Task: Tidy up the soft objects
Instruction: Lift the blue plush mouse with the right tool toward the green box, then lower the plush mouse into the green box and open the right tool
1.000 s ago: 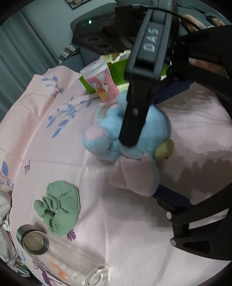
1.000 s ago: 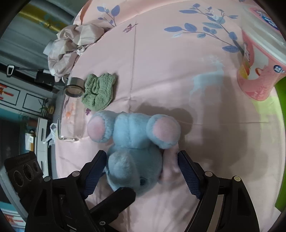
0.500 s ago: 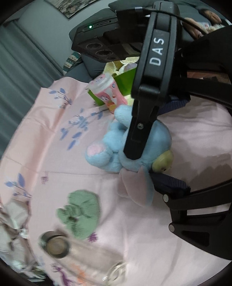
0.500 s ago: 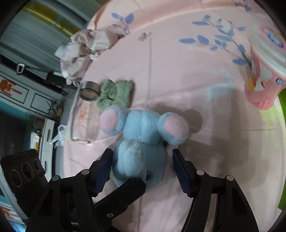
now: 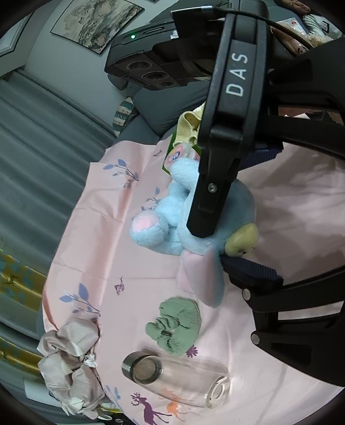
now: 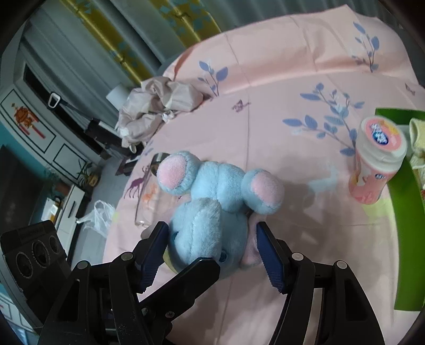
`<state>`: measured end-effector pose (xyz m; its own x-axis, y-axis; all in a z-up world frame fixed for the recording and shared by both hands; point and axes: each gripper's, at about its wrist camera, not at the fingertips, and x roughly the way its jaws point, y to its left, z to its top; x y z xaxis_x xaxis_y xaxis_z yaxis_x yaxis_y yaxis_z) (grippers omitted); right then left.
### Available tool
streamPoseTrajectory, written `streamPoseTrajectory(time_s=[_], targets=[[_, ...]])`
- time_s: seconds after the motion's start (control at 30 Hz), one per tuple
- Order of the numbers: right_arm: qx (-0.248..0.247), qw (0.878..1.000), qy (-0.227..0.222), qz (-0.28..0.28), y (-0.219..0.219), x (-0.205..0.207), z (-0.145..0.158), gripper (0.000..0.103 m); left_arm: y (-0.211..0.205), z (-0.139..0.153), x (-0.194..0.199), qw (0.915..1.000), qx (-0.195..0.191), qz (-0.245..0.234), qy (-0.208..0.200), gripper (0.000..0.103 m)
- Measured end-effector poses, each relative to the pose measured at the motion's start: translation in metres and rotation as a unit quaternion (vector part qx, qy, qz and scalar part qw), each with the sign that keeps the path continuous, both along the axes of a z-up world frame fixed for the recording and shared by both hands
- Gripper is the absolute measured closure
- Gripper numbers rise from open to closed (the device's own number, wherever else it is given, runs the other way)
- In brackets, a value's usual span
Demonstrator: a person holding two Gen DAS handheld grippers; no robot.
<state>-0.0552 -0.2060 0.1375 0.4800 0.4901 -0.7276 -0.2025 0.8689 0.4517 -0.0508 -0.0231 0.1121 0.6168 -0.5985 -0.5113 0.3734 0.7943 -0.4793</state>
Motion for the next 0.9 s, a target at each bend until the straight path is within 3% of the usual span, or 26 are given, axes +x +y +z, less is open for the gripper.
streamPoseTrajectory(time_s=[0.47, 0.63, 0.9], targets=[[0.002, 0.999, -0.043, -0.033, -0.027, -0.012, 0.032, 0.033, -0.036, 0.035, -0.008, 0.9979, 0.024, -0.035, -0.05, 0.042], [0.028, 0.995, -0.069, -0.06, -0.064, -0.021, 0.047, 0.033, -0.071, 0.057, -0.012, 0.9935, 0.041, -0.066, -0.083, 0.042], [0.052, 0.984, -0.081, -0.148, -0.137, -0.039, 0.053, 0.033, -0.143, 0.063, -0.006, 0.9855, 0.036, -0.139, -0.09, 0.042]])
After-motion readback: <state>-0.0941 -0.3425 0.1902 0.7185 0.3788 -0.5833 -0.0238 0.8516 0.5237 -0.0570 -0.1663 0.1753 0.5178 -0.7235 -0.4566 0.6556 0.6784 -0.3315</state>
